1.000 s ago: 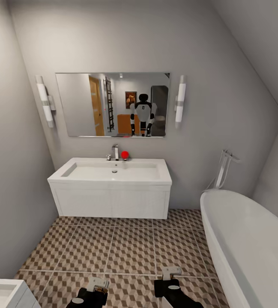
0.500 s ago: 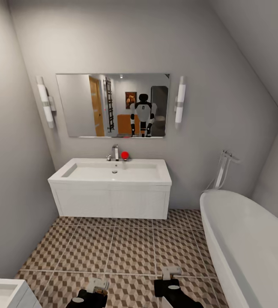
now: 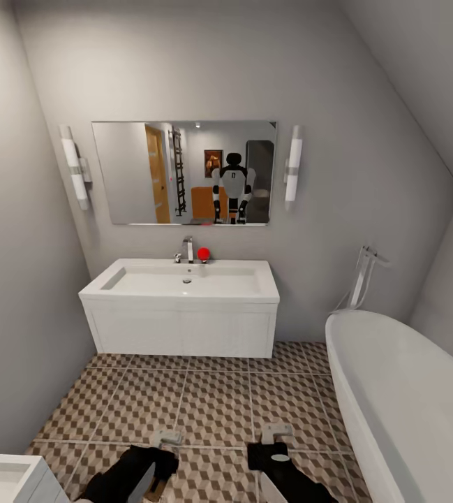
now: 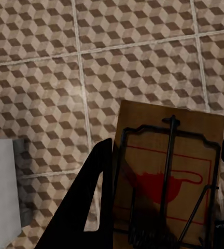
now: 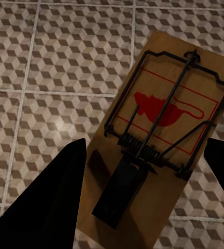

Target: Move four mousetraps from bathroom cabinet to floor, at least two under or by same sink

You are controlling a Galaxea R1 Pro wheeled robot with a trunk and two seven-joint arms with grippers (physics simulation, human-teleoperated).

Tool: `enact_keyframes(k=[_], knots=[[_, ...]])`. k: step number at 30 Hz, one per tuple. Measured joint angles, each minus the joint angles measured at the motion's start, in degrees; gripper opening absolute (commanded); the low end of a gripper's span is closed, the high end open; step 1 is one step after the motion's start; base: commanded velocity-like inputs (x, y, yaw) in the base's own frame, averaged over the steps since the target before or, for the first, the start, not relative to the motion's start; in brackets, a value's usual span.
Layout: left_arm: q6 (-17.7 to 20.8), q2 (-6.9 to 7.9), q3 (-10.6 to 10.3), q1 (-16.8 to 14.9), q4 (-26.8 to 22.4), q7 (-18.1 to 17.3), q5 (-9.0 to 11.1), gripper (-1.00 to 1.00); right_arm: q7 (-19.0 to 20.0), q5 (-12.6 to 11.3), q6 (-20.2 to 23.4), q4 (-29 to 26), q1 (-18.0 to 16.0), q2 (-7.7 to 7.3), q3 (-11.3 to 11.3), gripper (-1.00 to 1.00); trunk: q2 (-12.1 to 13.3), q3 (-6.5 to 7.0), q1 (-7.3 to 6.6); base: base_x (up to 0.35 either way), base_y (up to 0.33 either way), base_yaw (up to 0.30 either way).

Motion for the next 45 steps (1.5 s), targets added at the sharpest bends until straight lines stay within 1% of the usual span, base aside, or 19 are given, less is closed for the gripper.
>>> enact_keyframes(k=[3,4,9,10,14,17,21,22,23,26,27,31,33,37,41,45], knots=[[1.13,-0.08,-0.01,-2.27,-0.11,0.24,-0.06,-1.00,-0.01,0.03,0.12,-0.39,-0.01,-0.03,-0.05,-1.00,0.00,0.00,0.00,0.000,0.000,0.000],[1.92,-0.13,-0.02,-3.54,-0.06,0.39,-0.09,-1.00,0.02,0.05,0.18,-0.78,-0.02,-0.04,-0.08,-1.00,0.00,0.01,0.00,0.000,0.000,0.000],[3.46,-0.17,-0.03,-6.18,-0.01,0.61,-0.08,-1.00,0.01,0.06,0.25,-1.96,-0.02,-0.06,-0.18,-1.00,0.00,0.00,0.00,0.000,0.000,0.000],[3.77,-0.20,-0.02,-7.24,0.04,0.65,-0.11,-1.00,0.00,0.05,0.31,-2.24,-0.04,-0.06,-0.26,-1.00,0.00,0.01,0.00,0.000,0.000,0.000],[4.18,-0.28,0.00,-8.94,0.10,0.72,-0.09,-1.00,-0.12,-0.02,1.38,-2.54,-0.35,-0.02,-0.39,-1.00,0.00,0.00,0.00,0.000,0.000,0.000],[5.77,-0.40,-0.02,-11.04,0.13,0.90,-0.16,-1.00,-0.30,-0.02,4.84,-2.78,-1.22,0.04,-0.49,-1.00,0.00,0.00,0.00,0.000,0.000,0.000],[8.42,-0.38,0.09,-13.42,0.14,1.05,-0.13,-1.00,-0.53,-0.13,8.71,-3.09,-3.28,0.13,-0.55,-1.00,0.00,0.00,0.00,0.000,0.000,0.000],[8.90,-0.37,0.13,-13.98,0.14,1.08,-0.16,-1.00,-0.57,-0.19,9.50,-3.13,-3.92,0.15,-0.55,-1.00,0.00,0.00,0.00,0.000,0.000,0.000],[9.60,-0.38,0.19,-14.95,0.14,1.12,-0.22,-1.00,-0.64,-0.24,10.85,-3.20,-5.25,0.17,-0.58,-1.00,0.00,0.02,0.00,0.000,0.000,0.000],[10.24,-0.39,0.32,-16.28,0.17,1.13,-0.15,-1.00,-0.72,-0.48,12.77,-3.21,-7.27,0.21,-0.64,-1.00,0.00,0.00,0.00,0.000,0.000,0.000],[10.48,-0.41,0.36,-16.80,0.18,1.16,-0.19,-1.00,-0.79,-0.63,14.12,-3.26,-8.46,0.22,-0.55,-1.00,0.00,0.01,0.00,0.000,0.000,0.000],[10.91,-0.34,0.36,-17.49,0.16,1.42,-0.14,-1.00,-0.80,-0.81,16.39,-3.33,-10.77,0.22,-0.57,-1.00,0.00,0.00,0.00,0.000,0.000,0.000],[11.70,-0.21,0.46,-17.71,0.19,1.75,-0.12,-1.00,-0.91,-0.90,17.26,-3.30,-12.60,0.22,-0.66,-1.00,0.00,0.00,0.00,0.000,0.000,0.000],[12.43,-0.33,0.55,-17.85,0.13,2.10,-0.09,-1.00,-1.07,-0.96,18.53,-3.24,-14.44,0.22,-0.76,-1.00,0.00,0.00,0.00,0.000,0.000,0.000],[12.82,-0.50,0.57,-17.93,0.08,2.27,-0.05,-1.00,-1.13,-0.88,21.40,-3.20,-16.66,0.22,-0.85,-1.00,0.00,0.00,0.00,0.000,0.000,0.000],[12.99,-0.52,0.57,-17.96,0.07,2.28,-0.04,-1.00,-1.17,-0.92,23.13,-3.19,-18.46,0.22,-0.90,-1.00,0.00,0.00,0.00,0.000,0.000,0.000]])
